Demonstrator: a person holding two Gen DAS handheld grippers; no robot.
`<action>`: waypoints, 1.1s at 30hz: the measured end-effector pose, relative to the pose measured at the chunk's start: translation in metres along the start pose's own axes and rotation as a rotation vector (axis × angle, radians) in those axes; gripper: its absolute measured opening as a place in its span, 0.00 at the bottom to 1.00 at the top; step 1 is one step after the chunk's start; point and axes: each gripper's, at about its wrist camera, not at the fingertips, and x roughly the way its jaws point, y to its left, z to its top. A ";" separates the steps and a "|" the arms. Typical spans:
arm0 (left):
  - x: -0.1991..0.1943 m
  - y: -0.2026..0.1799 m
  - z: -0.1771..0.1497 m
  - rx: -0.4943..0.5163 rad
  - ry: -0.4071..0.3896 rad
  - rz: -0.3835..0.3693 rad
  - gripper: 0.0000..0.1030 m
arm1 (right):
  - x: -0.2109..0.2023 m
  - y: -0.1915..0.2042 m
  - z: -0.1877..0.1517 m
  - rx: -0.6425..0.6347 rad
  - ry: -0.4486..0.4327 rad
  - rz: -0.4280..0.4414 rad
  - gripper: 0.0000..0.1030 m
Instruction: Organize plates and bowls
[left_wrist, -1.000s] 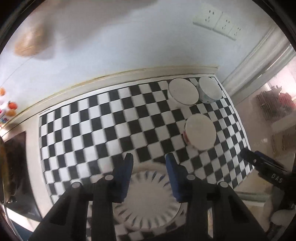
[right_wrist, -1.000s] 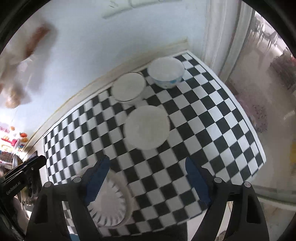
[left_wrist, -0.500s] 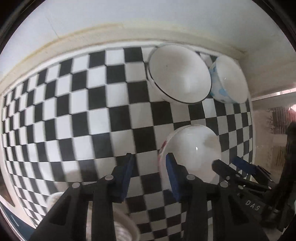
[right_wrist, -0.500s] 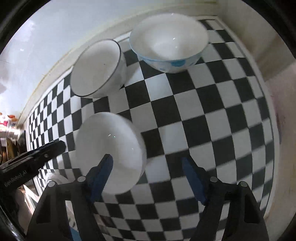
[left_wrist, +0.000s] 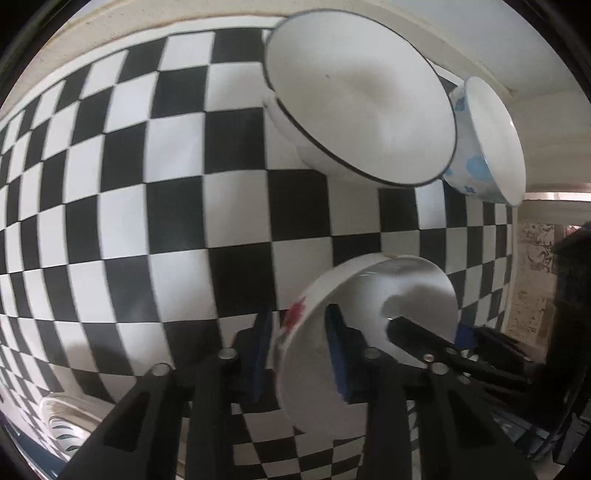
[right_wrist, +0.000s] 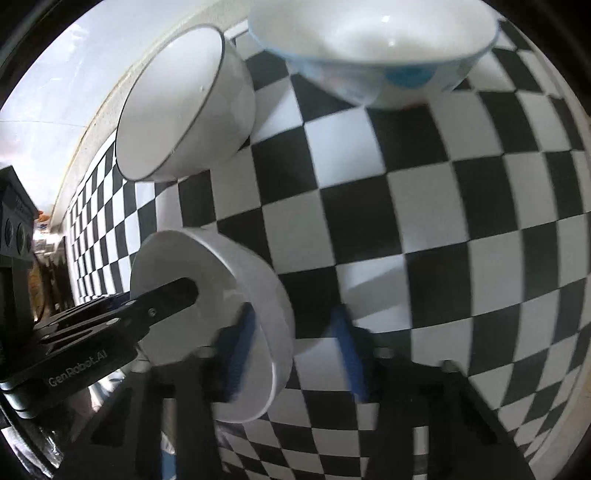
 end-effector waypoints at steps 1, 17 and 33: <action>-0.001 -0.002 -0.001 0.008 -0.006 0.003 0.24 | 0.002 0.000 -0.001 0.001 0.011 0.014 0.20; -0.021 -0.036 -0.074 0.124 0.014 0.001 0.23 | -0.019 -0.005 -0.086 -0.023 0.022 -0.018 0.14; 0.030 -0.047 -0.133 0.151 0.136 0.046 0.23 | 0.016 -0.024 -0.154 0.006 0.088 -0.020 0.14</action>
